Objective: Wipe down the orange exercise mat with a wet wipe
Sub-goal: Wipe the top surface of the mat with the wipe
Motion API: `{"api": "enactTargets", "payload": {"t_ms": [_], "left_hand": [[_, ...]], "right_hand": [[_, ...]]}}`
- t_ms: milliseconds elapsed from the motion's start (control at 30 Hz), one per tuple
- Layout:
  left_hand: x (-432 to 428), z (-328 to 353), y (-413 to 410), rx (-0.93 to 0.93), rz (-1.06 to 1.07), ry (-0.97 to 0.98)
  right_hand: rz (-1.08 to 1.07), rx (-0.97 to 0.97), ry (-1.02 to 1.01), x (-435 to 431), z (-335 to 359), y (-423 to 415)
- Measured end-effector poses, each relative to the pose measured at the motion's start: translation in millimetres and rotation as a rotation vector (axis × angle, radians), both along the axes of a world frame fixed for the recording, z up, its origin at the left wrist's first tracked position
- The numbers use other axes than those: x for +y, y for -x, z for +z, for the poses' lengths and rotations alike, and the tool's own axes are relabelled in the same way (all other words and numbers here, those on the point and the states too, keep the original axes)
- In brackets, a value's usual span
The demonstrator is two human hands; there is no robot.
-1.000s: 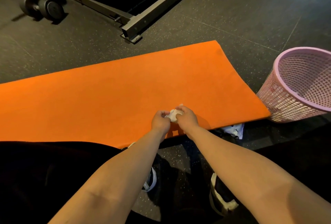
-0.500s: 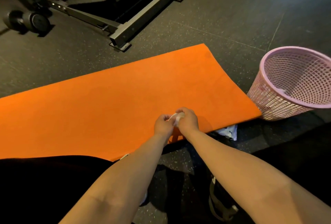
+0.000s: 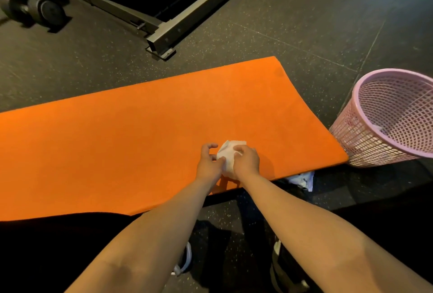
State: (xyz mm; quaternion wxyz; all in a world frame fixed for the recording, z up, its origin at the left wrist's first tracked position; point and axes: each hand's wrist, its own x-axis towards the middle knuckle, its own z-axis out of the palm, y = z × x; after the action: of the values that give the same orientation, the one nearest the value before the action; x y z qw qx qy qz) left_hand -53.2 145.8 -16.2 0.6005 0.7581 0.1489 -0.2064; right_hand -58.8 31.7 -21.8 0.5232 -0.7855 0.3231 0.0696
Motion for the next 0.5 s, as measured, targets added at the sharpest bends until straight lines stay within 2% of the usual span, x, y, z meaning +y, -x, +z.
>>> {"api": "enactTargets", "payload": {"t_ms": [67,133,200,333,400,500], "left_hand": [[0.7,-5.0,-1.6,-0.045,0.012,-0.046],[3.1,-9.9,-6.3,-0.083,0.050,-0.112],[5.9,-14.1,-11.9,-0.059,0.053,-0.085],[12.2,-24.0,-20.6,0.022,-0.106,-0.093],[16.3,-30.8,-25.4,0.003,-0.152,-0.139],[18.9,-38.6,-31.2,-0.063,-0.198,-0.193]], "right_hand": [[0.002,0.034,0.004,3.3,-3.3,-3.0],[0.119,0.039,0.003,6.7,-7.0,-5.1],[0.202,0.045,-0.027,8.1,-9.1,-6.2],[0.275,0.022,0.087,4.5,-25.8,-8.4],[0.252,0.010,0.116,1.9,-30.9,-13.3],[0.358,0.011,0.185,3.0,-39.6,-20.0]]}}
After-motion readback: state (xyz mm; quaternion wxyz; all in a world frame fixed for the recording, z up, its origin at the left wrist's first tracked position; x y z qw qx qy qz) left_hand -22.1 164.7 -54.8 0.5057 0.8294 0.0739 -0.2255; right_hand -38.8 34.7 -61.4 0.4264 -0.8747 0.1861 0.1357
